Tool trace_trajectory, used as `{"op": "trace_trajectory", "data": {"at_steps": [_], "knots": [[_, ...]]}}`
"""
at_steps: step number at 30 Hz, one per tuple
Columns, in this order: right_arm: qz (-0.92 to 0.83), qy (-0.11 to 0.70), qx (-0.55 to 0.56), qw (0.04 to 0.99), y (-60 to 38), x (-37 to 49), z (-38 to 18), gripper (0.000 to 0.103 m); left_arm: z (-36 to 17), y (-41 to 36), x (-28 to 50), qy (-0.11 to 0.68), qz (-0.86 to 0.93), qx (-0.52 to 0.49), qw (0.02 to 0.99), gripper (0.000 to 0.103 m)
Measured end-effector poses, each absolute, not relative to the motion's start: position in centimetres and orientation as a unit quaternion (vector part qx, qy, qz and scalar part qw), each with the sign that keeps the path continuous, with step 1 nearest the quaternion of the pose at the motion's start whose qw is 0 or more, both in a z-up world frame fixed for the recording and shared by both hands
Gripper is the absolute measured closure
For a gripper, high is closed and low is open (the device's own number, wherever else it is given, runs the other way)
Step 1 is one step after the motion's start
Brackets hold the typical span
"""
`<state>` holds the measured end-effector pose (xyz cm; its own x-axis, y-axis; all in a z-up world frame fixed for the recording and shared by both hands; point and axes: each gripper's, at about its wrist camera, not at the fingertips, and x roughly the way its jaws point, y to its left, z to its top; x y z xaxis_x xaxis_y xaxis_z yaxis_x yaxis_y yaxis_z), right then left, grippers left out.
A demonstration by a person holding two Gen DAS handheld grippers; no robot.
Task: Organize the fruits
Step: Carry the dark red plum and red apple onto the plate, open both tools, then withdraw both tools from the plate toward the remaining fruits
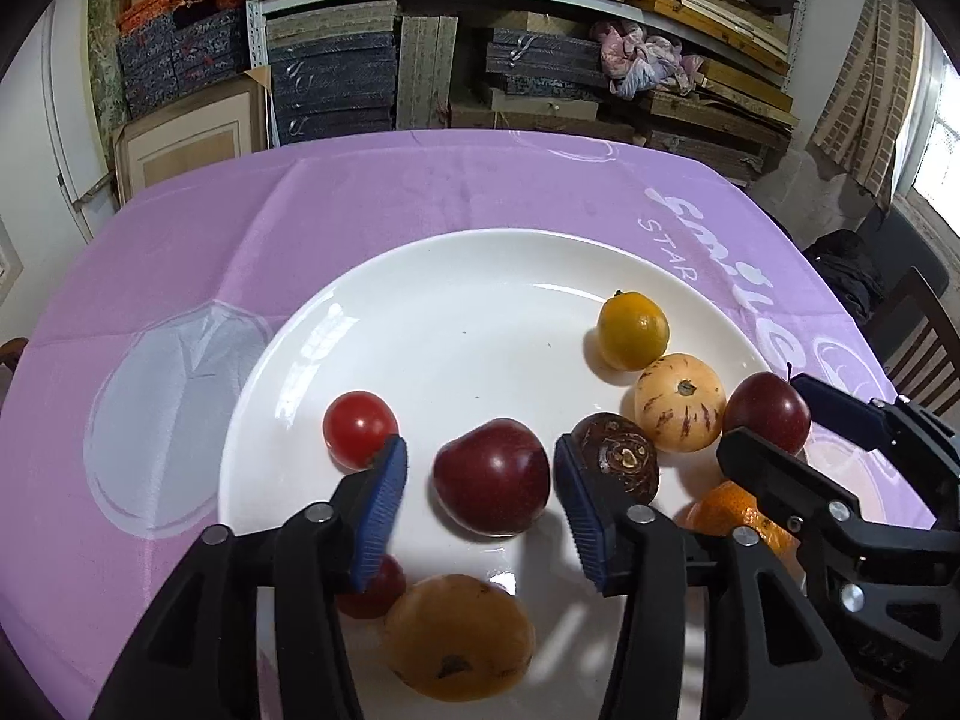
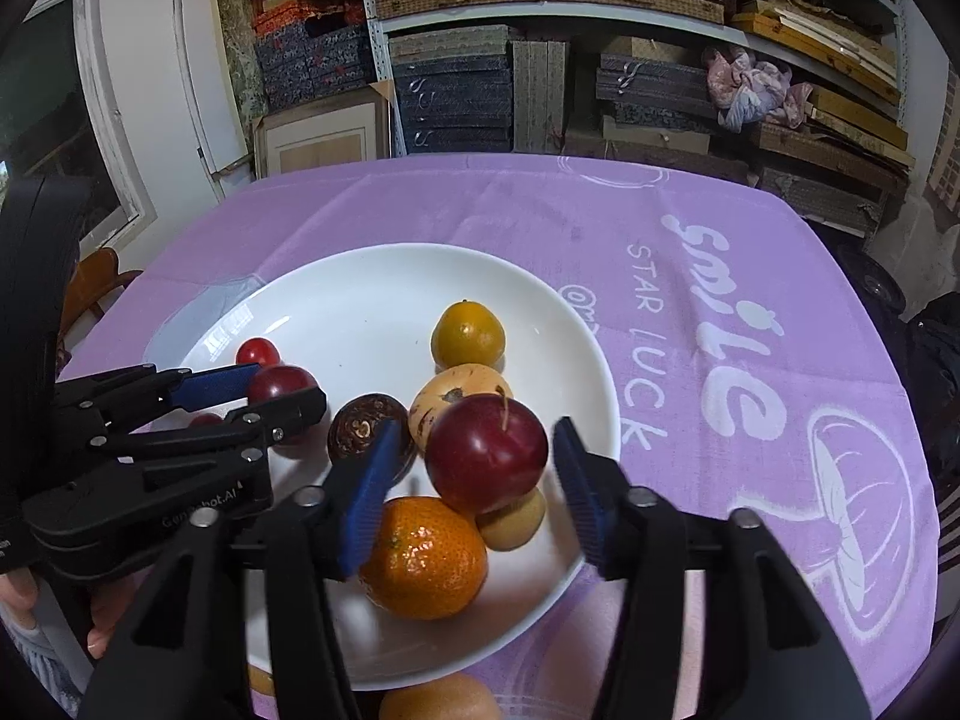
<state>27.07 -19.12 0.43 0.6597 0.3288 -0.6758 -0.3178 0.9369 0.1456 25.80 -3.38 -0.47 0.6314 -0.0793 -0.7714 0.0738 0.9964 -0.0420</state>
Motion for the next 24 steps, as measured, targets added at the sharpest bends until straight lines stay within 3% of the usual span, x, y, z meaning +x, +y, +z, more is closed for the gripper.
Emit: {"op": "trace_trajectory", "data": {"at_steps": [2, 4, 8, 9, 18, 24], "knots": [[0.174, 0.358, 0.013, 0.917, -19.8, 26.3, 1.5, 0.031, 0.6, -3.0, 24.8, 0.408, -0.039, -0.002, 0.912, 0.035], [0.175, 0.345, 0.022, 0.922, -20.8, 25.0, 2.6, 0.031, 1.9, -2.2, 23.7, 0.399, -0.038, -0.009, 0.916, 0.034], [0.166, 0.311, 0.056, 0.934, -24.2, 20.1, 3.9, 0.005, 3.7, 0.1, 19.0, 0.388, -0.041, -0.032, 0.92, 0.025], [0.161, 0.304, 0.064, 0.937, -24.9, 18.6, 3.8, 0.004, 3.7, 0.4, 17.5, 0.388, -0.043, -0.031, 0.92, 0.025], [0.133, 0.34, 0.121, 0.923, -29.4, 12.9, -1.5, 0.004, 0.6, -2.2, 0.5, 0.387, -0.095, 0.083, 0.913, 0.017], [0.136, 0.324, 0.13, 0.927, -29.6, 12.2, -1.0, 0.004, -1.5, -4.2, -3.8, 0.387, -0.114, 0.095, 0.91, 0.012]]}}
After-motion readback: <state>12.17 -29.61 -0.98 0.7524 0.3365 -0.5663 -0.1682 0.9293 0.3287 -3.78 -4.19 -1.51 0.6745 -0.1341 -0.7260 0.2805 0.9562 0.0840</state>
